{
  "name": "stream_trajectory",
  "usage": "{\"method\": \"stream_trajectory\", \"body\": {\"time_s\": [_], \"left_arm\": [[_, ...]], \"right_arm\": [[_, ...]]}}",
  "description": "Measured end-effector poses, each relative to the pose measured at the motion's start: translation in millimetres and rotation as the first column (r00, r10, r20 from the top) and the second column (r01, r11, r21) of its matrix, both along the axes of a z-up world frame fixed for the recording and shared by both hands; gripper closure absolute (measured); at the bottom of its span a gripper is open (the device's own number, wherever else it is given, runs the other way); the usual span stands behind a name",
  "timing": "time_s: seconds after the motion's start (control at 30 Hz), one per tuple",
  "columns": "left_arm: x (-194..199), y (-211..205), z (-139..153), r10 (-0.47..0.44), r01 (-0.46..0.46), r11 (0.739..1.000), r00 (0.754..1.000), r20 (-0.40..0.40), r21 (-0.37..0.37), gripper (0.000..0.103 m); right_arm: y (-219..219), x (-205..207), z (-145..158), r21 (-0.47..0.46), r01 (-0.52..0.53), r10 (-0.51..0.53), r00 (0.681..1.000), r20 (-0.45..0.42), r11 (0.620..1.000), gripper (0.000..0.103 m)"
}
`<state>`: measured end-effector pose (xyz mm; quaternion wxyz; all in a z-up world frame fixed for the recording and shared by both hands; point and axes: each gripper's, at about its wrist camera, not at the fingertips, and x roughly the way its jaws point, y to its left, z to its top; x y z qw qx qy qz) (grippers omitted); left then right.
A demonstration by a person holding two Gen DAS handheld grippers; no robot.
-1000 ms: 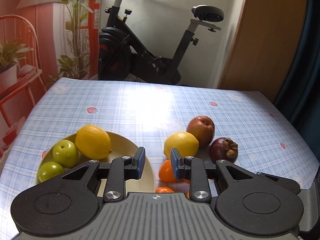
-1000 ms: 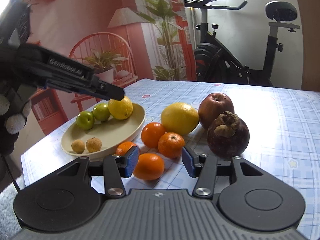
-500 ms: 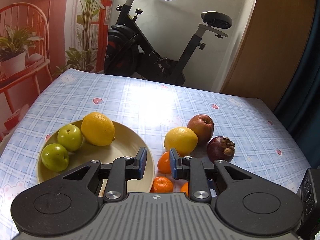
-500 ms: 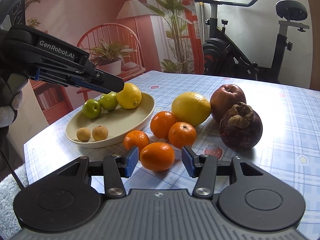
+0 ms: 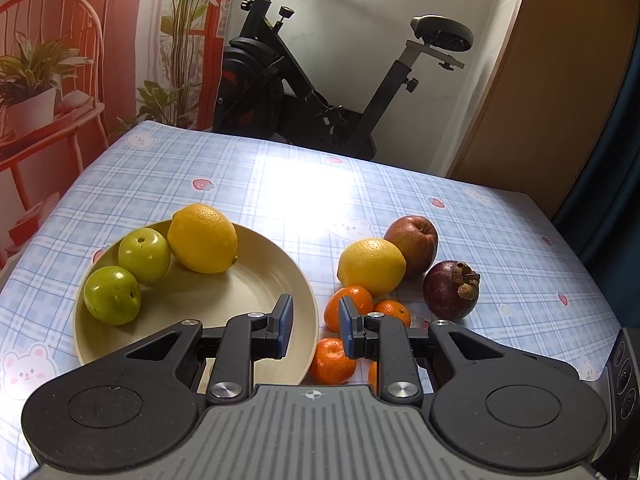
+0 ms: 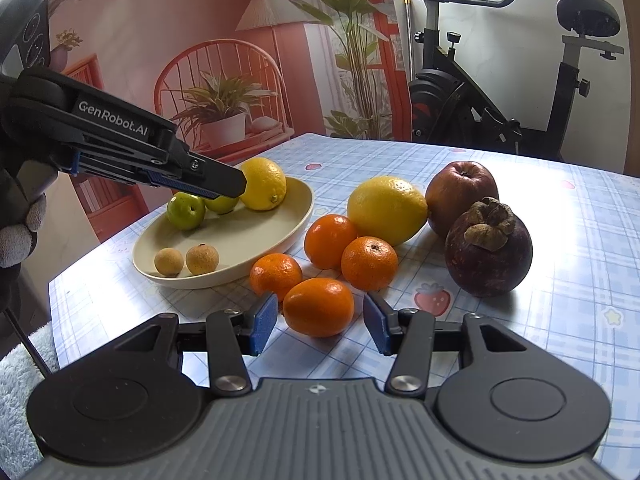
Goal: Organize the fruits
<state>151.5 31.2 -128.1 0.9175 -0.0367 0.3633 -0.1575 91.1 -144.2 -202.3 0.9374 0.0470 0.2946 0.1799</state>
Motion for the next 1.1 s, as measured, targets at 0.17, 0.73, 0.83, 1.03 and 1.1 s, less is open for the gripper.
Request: {"method": "stream_trajectory", "body": {"time_s": [0.17, 0.73, 0.83, 1.03, 1.1], "left_arm": [[-1.9, -1.7, -3.2, -0.004, 0.004, 1.0, 1.0, -0.008, -0.001, 0.077], [-3.4, 1.2, -6.7, 0.001, -0.001, 1.0, 1.0, -0.021, -0.012, 0.077], [-2.6, -0.5, -6.7, -0.01, 0.01, 1.0, 1.0, -0.019, -0.004, 0.077], [14.3, -18.2, -4.1, -0.132, 0.13, 0.988, 0.991, 0.015, 0.079, 0.076], [21.6, -23.5, -5.0, -0.165, 0.162, 0.982, 0.986, 0.029, 0.094, 0.076]], "right_arm": [[4.7, 9.3, -2.0, -0.008, -0.019, 0.018, 1.0, -0.019, 1.0, 0.052], [1.2, 12.8, -5.0, 0.008, -0.017, 0.018, 0.999, -0.05, 1.0, 0.059], [-4.4, 9.6, -3.1, 0.017, 0.002, -0.002, 0.999, -0.034, 1.0, 0.059], [-33.5, -2.6, 0.1, 0.012, 0.115, -0.115, 0.993, -0.006, 0.993, 0.059], [-45.7, -6.2, 0.6, 0.021, 0.151, -0.151, 0.989, -0.004, 0.988, 0.059]]}}
